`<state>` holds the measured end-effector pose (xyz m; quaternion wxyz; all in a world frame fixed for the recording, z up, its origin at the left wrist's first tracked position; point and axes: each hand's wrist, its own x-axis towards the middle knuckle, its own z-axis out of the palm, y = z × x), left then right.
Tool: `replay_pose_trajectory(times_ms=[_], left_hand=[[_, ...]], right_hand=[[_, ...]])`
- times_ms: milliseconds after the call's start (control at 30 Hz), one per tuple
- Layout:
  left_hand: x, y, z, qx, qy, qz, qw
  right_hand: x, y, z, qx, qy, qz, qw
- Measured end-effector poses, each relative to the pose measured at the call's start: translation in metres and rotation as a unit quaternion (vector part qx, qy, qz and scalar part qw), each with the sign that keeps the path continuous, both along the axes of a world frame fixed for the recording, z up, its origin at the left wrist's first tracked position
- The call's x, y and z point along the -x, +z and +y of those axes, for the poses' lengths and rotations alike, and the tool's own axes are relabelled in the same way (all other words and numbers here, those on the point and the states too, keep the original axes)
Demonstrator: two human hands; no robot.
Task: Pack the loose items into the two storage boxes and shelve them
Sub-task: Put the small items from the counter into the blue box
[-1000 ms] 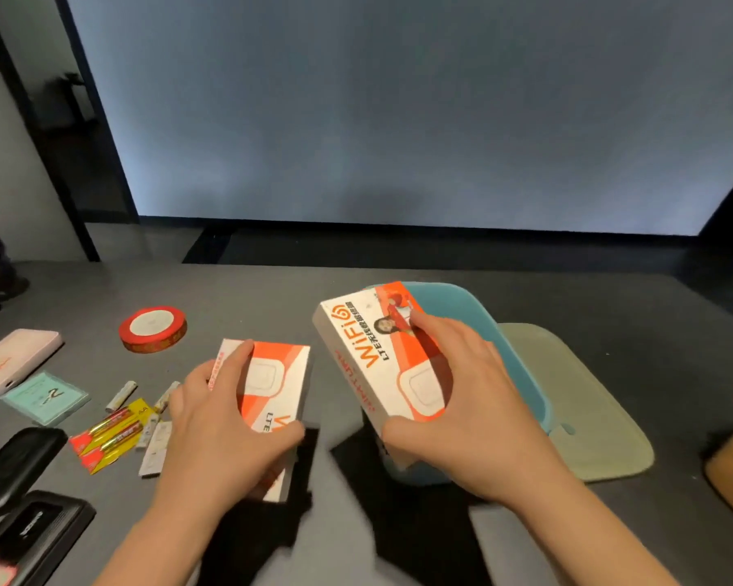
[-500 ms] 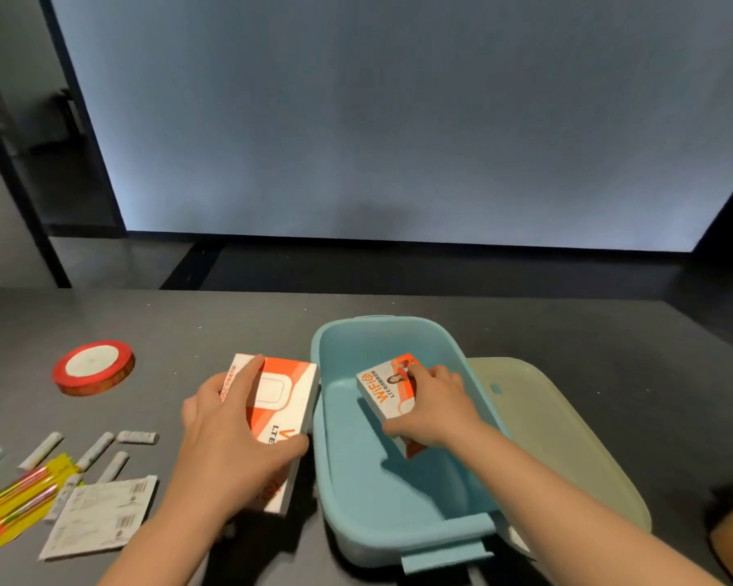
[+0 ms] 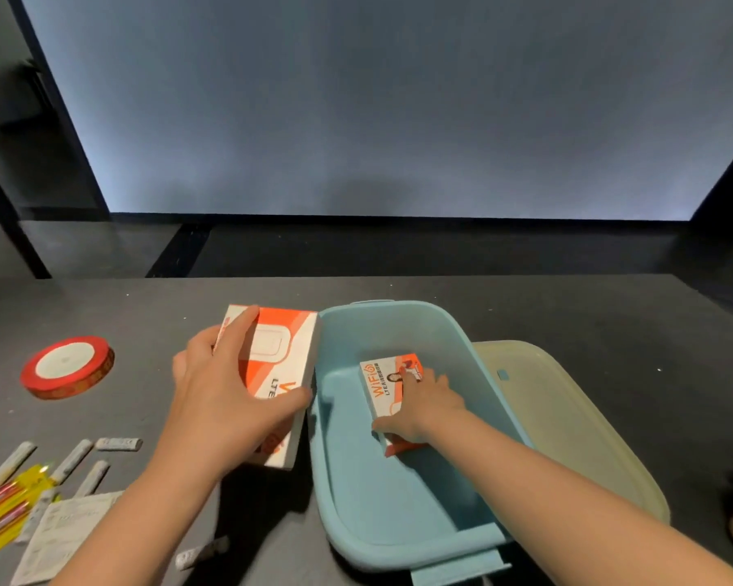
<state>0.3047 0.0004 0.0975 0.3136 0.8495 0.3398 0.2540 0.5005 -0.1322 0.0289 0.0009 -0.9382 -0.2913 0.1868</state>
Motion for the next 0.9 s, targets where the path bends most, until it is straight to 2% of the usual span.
replay_pose_trajectory(times_ms=[67,133,200,267,367,533,667,833,900], left_hand=[[-0.015,0.018,-0.004,-0.011,-0.029,-0.014,0.999],[-0.037,0.033,-0.014,-0.024,-0.065,-0.016,0.997],[-0.064,0.038,-0.026,-0.021,-0.110,0.006,0.994],[-0.095,0.032,-0.038,0.013,-0.148,0.054,0.987],[-0.134,0.005,-0.049,0.047,-0.151,0.136,0.978],[-0.165,-0.045,-0.053,0.080,-0.050,0.260,0.961],[-0.177,-0.064,-0.062,0.150,0.030,0.256,0.955],[-0.188,-0.079,-0.084,0.130,0.011,0.250,0.959],[-0.193,-0.078,-0.085,0.156,0.011,0.247,0.956]], right_hand=[[0.001,0.015,-0.007,-0.035,0.008,0.002,0.999],[0.000,0.034,-0.020,-0.128,0.018,-0.039,0.991],[0.000,0.053,-0.037,-0.237,-0.003,-0.089,0.967],[0.002,0.066,-0.054,-0.305,-0.028,-0.121,0.944],[0.005,0.074,-0.073,-0.341,-0.041,-0.139,0.929],[0.007,0.072,-0.088,-0.396,-0.053,-0.133,0.907],[0.007,0.066,-0.087,-0.411,-0.054,-0.118,0.902],[0.002,0.060,-0.087,-0.415,-0.063,-0.110,0.901],[0.000,0.058,-0.086,-0.413,-0.065,-0.106,0.902]])
